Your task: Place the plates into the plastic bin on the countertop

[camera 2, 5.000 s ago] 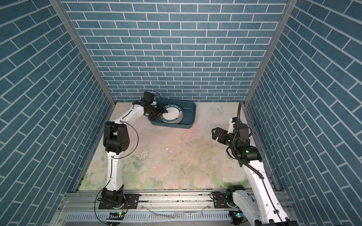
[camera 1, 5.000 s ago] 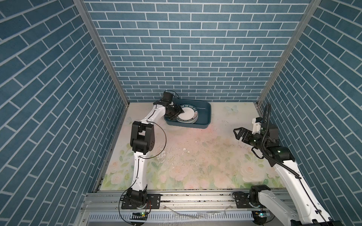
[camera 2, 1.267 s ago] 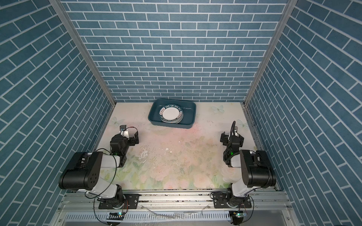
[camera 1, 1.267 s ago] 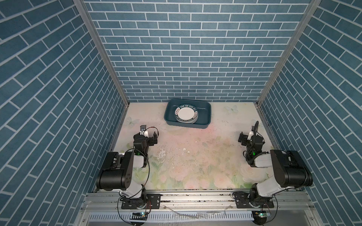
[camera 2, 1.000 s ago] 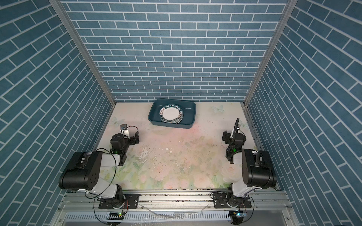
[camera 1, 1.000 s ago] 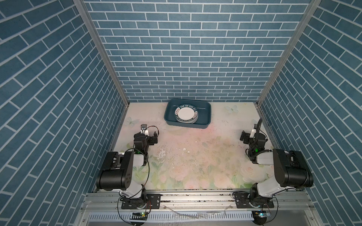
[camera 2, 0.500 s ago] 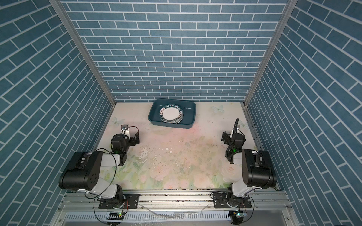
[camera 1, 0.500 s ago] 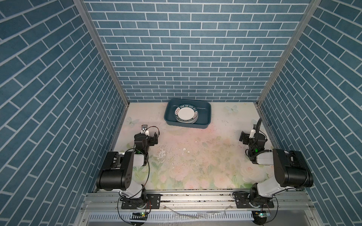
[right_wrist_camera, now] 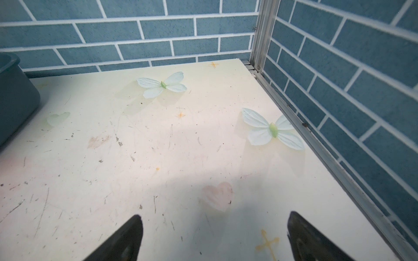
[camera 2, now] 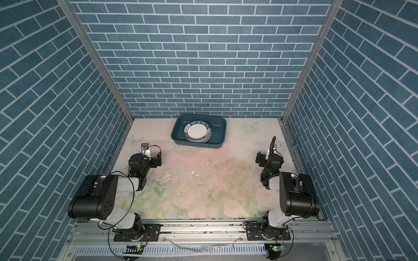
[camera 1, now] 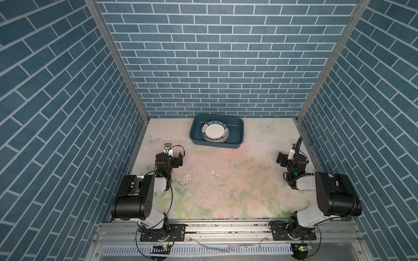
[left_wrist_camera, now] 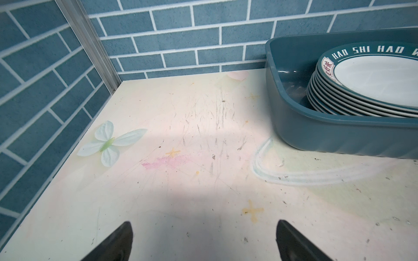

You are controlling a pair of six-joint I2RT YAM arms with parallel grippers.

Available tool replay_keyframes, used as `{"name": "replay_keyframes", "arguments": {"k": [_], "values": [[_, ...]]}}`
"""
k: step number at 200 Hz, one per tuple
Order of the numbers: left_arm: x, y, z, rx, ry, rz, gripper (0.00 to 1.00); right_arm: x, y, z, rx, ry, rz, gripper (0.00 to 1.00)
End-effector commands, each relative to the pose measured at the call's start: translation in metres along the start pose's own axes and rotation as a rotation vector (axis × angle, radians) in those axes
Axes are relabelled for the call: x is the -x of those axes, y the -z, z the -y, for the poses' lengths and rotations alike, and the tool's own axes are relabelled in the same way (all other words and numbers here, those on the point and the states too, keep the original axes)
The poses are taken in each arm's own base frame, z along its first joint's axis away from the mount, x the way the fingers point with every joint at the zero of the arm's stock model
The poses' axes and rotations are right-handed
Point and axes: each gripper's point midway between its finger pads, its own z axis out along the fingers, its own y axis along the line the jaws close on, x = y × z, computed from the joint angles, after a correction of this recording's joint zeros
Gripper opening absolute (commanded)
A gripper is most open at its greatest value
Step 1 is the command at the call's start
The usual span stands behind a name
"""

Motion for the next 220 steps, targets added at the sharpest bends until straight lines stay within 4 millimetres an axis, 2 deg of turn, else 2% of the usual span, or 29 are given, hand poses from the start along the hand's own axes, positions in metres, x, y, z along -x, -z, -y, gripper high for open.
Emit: {"name": "replay_keyframes", "arguments": {"k": [1, 220], "values": [[0.0065, -0.0008, 0.0033, -0.014, -0.010, 0.008, 1.00, 0.0022, 0.0014, -0.0009, 0.007, -0.004, 0.009, 0.99], [0.0065, -0.0005, 0.0033, -0.013, -0.012, 0.009, 0.99, 0.0025, 0.0004, -0.0070, 0.042, 0.013, 0.002, 0.99]]}}
